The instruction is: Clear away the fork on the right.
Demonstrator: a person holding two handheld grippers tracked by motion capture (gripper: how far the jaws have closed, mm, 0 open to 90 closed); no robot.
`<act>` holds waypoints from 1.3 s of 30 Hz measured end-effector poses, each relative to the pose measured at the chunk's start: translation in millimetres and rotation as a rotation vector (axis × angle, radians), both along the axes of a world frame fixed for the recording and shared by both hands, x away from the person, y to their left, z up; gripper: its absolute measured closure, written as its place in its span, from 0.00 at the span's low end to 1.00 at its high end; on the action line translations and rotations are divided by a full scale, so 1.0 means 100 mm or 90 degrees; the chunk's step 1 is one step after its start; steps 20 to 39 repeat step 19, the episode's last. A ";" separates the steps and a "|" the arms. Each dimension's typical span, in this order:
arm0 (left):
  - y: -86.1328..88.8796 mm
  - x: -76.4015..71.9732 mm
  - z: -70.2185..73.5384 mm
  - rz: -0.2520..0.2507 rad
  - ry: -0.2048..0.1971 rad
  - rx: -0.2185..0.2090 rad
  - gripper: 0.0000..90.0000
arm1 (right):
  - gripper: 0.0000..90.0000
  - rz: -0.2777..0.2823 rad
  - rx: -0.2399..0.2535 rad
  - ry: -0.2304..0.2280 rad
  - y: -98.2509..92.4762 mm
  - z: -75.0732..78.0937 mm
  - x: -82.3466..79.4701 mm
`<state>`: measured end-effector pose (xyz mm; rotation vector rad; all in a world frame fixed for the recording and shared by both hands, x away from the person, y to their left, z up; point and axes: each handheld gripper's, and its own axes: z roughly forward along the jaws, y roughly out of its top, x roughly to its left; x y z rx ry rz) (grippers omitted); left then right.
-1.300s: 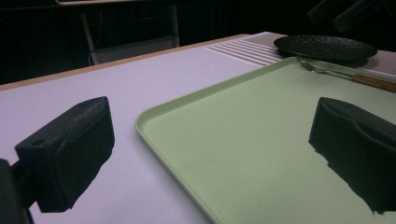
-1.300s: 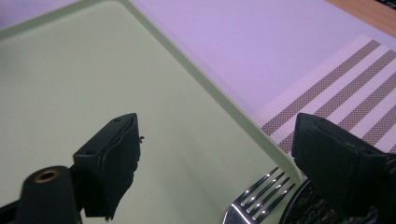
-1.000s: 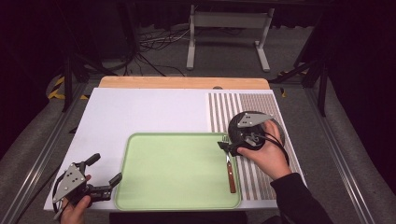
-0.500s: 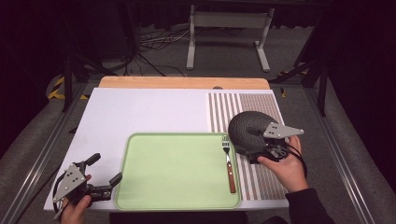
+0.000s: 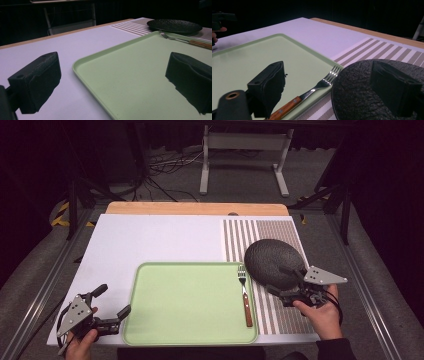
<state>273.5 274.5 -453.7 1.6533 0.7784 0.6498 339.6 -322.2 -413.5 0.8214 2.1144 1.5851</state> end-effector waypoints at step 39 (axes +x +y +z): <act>0.00 0.00 0.01 -0.005 -0.005 -0.007 0.01 | 0.15 -0.024 0.001 0.024 -0.21 -0.35 -0.12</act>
